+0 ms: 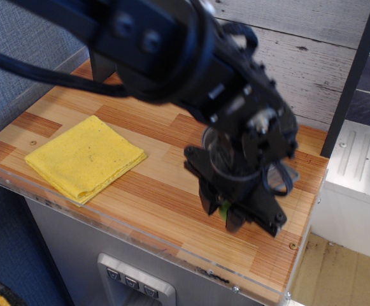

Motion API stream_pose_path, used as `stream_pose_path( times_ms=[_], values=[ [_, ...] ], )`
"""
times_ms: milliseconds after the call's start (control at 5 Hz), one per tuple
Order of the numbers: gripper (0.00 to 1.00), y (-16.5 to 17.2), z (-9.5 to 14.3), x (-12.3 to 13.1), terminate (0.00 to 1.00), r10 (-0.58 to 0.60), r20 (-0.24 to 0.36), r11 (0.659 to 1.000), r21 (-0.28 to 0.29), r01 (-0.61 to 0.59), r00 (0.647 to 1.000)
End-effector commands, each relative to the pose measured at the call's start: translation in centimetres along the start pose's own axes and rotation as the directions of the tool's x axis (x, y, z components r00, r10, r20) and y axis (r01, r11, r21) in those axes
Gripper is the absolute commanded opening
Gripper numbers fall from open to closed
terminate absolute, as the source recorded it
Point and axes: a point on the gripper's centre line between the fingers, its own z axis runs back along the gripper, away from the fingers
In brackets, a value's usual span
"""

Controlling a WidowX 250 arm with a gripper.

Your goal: Move grater and place bottom right of table

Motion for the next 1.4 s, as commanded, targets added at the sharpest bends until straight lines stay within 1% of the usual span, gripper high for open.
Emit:
stream_pose_path(
  times_ms=[0, 200, 600, 800, 1000, 1200],
  values=[
    [0.00, -0.8, -0.6, -1.1, 0.00, -0.034, -0.025, 0.999, 0.028, 0.035, 0.999],
    [1.00, -0.4, -0.5, -0.9, 0.00, -0.026, -0.035, 0.999, 0.034, 0.027, 0.999],
    [1.00, 1.2, 0.1, -0.5, 0.00, -0.007, -0.024, 0.999, 0.034, 0.008, 1.000],
    [1.00, 1.9, 2.3, 0.3, 0.00, 0.003, 0.037, 1.000, 0.026, -0.004, 0.999],
    [1.00, 3.2, 7.1, 0.8, 0.00, 0.035, 0.174, 0.999, -0.024, -0.031, 0.984],
    [1.00, 4.3, 12.0, 0.6, 0.00, 0.013, 0.303, 0.998, -0.066, 0.007, 0.953]
  ],
)
